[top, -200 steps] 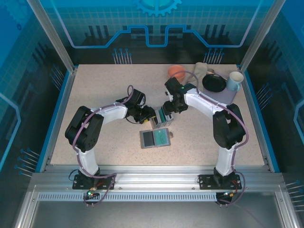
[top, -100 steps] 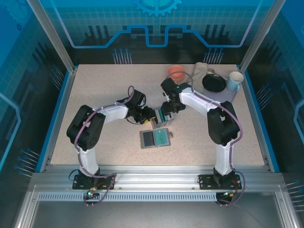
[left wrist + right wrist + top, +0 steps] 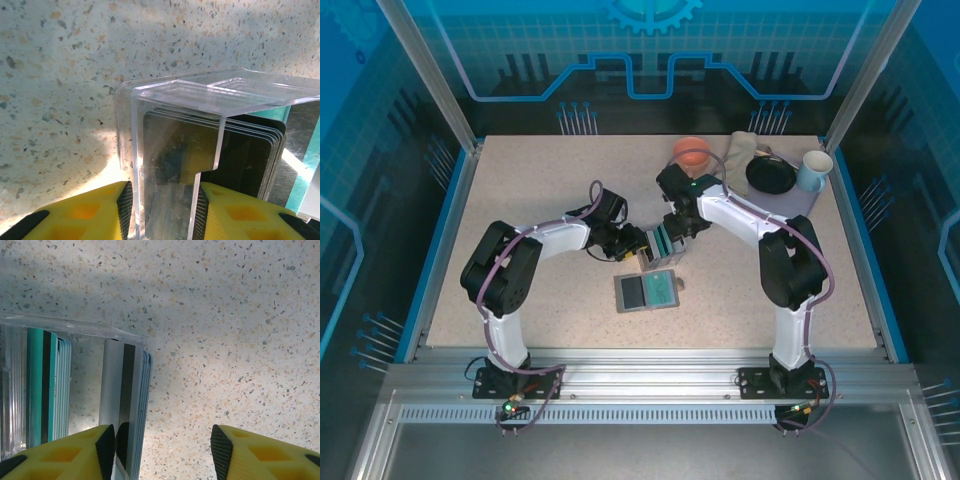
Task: Put the credit cards into the card holder
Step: Pick up the credit card from the storage box.
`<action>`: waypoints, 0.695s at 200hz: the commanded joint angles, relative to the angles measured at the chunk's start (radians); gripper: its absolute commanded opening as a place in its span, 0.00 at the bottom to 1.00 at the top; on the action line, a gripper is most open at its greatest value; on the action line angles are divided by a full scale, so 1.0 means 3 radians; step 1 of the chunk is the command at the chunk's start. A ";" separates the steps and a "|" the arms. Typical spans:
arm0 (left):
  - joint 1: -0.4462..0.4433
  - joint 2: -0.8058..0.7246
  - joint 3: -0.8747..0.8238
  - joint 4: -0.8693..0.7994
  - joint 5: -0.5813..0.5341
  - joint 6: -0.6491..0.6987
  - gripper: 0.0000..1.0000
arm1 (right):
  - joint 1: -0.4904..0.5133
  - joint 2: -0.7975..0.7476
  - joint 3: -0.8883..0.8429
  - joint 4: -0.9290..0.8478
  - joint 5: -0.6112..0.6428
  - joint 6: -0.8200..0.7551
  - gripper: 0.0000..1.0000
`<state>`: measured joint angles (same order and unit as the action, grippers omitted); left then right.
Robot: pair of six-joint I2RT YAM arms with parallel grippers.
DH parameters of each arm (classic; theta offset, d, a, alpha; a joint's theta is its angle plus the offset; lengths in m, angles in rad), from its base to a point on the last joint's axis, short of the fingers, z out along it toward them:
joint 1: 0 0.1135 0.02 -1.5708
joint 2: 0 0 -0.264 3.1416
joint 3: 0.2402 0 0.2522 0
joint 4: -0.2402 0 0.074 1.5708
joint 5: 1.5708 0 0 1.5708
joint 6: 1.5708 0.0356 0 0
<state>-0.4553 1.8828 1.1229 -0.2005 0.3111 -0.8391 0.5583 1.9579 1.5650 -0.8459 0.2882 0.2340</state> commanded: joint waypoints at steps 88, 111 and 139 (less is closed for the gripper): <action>0.0020 0.0101 -0.0010 -0.0175 -0.0073 0.0036 0.40 | 0.0056 -0.0119 0.0074 -0.0146 0.0085 -0.0080 0.33; 0.0019 0.0095 -0.0006 -0.0174 -0.0069 0.0036 0.40 | 0.0068 -0.0119 0.0066 -0.0145 0.0093 -0.0090 0.28; 0.0020 0.0095 -0.0005 -0.0170 -0.0065 0.0036 0.40 | 0.0077 -0.0137 0.0063 -0.0140 0.0099 -0.0094 0.24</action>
<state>-0.4553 1.8843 1.1233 -0.1963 0.3119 -0.8387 0.5716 1.9442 1.5658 -0.8463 0.2840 0.2142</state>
